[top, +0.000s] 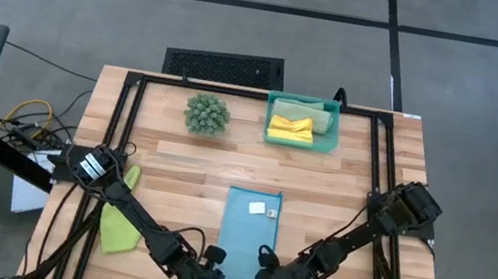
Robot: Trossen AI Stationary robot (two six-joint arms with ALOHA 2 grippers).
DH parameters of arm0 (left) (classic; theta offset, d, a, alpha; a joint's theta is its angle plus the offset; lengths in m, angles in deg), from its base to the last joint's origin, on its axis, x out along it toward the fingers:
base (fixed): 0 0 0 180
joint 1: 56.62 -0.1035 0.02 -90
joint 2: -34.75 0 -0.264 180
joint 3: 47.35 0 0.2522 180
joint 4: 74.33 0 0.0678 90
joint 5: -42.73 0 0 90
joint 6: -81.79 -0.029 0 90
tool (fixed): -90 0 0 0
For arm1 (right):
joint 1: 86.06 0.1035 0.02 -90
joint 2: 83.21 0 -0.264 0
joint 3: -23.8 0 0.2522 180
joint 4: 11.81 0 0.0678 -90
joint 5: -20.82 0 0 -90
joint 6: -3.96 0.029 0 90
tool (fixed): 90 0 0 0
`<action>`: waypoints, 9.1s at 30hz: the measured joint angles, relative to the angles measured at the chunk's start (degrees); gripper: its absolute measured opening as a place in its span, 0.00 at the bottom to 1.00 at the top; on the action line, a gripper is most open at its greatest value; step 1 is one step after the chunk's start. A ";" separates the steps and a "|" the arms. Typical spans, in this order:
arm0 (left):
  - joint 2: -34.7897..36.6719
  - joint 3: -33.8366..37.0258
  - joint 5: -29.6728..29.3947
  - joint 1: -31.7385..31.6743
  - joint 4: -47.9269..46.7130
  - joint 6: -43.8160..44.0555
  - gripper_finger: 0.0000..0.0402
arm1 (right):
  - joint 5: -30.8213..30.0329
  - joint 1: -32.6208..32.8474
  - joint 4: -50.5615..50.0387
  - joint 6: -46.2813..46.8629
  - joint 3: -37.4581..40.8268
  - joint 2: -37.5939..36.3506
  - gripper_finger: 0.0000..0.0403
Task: Roll microfiber towels into tight, uniform cylinder then place into a basket
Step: Roll the blue microfiber cloth
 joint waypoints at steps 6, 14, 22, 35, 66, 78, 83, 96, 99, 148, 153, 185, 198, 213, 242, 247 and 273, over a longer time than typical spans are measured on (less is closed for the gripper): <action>0.00 0.00 -0.04 0.00 -0.29 0.02 0.03 | -7.75 0.90 0.47 -2.90 0.00 -0.04 0.52; 0.00 0.00 -0.09 0.00 -0.31 0.02 0.03 | -9.45 0.98 4.96 -4.30 0.00 -0.04 0.47; 0.00 0.00 -0.09 0.00 -0.42 0.00 0.03 | -12.61 0.68 -1.63 -4.42 -4.11 -1.08 0.48; 0.00 0.00 -0.10 0.00 -0.84 0.00 0.03 | -29.51 12.46 -21.20 -5.75 -10.60 -1.79 0.40; 0.00 0.00 -0.13 -0.02 -0.88 1.21 0.03 | -21.74 6.95 -21.66 2.62 -13.18 7.49 0.40; 0.03 0.00 -2.83 -0.02 -1.56 3.13 0.11 | -9.77 5.65 -23.86 -2.79 -12.43 5.67 0.07; 2.74 0.00 -3.54 0.08 -6.51 2.49 0.23 | -4.52 3.33 -22.93 -4.02 -11.91 5.11 0.06; -2.50 0.04 -17.62 3.45 13.54 -20.94 0.25 | 0.10 0.54 -20.64 -2.30 -7.98 4.22 0.06; -2.80 0.02 -15.75 2.21 13.67 -17.87 0.25 | 0.87 -0.24 -16.43 0.19 -3.21 1.63 0.03; -8.00 -0.34 3.75 -7.13 22.50 -1.41 0.31 | -2.42 -0.76 0.36 7.60 12.68 -9.43 0.06; -7.98 -0.41 10.76 -7.10 22.46 -1.38 0.19 | -2.26 -0.76 0.09 7.60 12.66 -9.68 0.06; -6.31 -4.50 4.04 -5.66 4.91 7.44 0.01 | -0.71 -5.95 -3.66 1.13 12.66 -9.64 0.47; -5.11 -4.46 -3.10 -5.01 0.58 10.44 0.01 | -15.92 2.72 3.05 -8.66 12.59 -14.05 0.54; -3.04 -4.40 -7.54 -5.38 -7.61 16.01 0.25 | -24.00 5.07 -7.19 -13.47 -1.05 -0.38 0.63; 1.65 -4.37 -12.66 -1.70 -15.28 21.04 0.33 | -31.08 3.78 -22.69 -10.34 -10.93 5.55 0.63; 1.88 -4.37 -14.68 -0.83 -19.50 24.04 0.33 | -30.99 3.59 -22.71 -10.37 -10.93 5.55 0.63; 2.02 -2.02 -24.90 -3.37 -13.72 21.84 0.33 | -28.94 4.07 -19.18 -12.40 -10.88 5.64 0.63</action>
